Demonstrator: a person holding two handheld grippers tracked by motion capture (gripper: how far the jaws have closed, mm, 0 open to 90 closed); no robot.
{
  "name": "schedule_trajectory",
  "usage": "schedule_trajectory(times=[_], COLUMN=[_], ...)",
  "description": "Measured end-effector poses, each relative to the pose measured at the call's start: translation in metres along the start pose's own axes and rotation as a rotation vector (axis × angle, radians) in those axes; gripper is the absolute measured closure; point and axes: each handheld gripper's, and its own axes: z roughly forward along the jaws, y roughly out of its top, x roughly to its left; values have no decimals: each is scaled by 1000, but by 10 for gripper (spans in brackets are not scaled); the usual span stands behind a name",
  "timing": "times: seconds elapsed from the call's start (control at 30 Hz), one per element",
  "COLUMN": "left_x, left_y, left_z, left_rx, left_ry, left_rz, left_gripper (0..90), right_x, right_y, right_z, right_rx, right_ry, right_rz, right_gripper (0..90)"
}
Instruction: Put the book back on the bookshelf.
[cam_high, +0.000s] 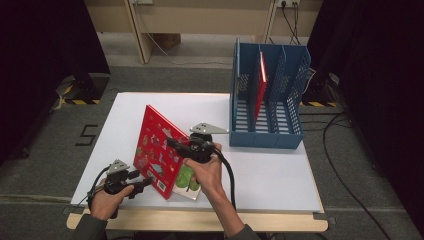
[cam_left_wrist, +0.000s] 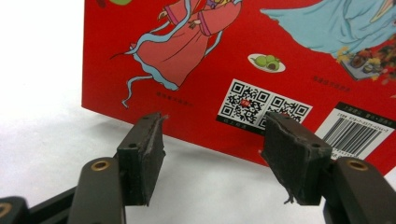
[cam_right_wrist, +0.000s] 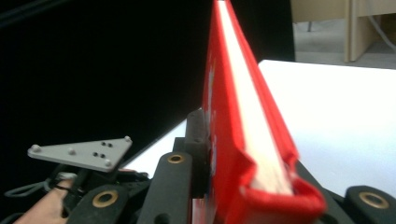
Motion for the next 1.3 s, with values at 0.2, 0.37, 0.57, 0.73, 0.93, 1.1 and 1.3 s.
schedule_trajectory(times=[0.2, 0.37, 0.57, 0.73, 0.93, 1.1, 1.3], left_x=[0, 0, 1, 0, 0, 0, 0], left_y=[1, 1, 1, 0, 0, 0, 0], left_z=[-1, -1, 0, 2, 2, 3, 3], left_rx=[-13, -13, -12, -5, 3, 3, 5], left_ry=[7, 7, 13, 28, 35, 36, 40], left_rz=[2, 3, 3, 16, 24, 22, 20], left_gripper=[387, 387, 386, 376, 369, 364, 356], right_x=[1, -2, -26, -34, -30, -28, -25], right_y=[16, 34, 38, 30, 17, 8, -1], right_z=[-5, -20, -46, -58, -66, -73, -72], right_rx=[-23, -48, -80, -111, -125, -134, -160], right_ry=[35, -62, -137, -148, -144, -140, -148], right_rz=[4, -105, -114, -151, -183, -187, -182], right_gripper=[796, 795, 793, 794, 790, 784, 775])
